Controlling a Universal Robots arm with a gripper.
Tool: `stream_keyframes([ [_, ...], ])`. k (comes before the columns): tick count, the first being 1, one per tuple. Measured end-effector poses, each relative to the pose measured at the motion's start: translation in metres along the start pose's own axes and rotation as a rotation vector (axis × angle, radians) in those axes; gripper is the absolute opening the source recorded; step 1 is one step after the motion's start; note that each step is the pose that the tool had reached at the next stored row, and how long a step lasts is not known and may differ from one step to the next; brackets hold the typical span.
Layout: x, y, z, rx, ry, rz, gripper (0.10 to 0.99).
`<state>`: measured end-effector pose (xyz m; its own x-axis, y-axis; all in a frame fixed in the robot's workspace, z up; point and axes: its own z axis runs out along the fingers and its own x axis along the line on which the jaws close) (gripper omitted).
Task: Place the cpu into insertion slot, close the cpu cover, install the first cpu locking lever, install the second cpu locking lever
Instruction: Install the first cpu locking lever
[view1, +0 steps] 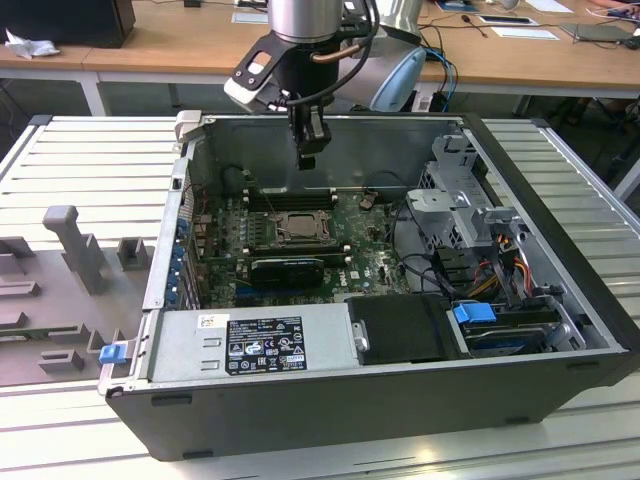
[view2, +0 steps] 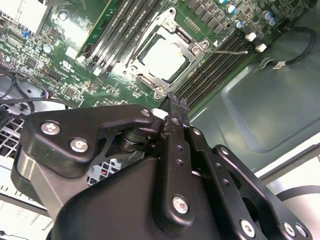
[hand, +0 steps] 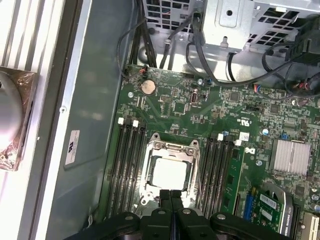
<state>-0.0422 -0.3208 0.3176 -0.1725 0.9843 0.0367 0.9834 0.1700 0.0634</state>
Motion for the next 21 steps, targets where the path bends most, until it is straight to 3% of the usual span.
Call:
stream_keyframes([
  [21,0.0000,0.0000,0.0000,0.004,0.0070,-0.111,0.106],
])
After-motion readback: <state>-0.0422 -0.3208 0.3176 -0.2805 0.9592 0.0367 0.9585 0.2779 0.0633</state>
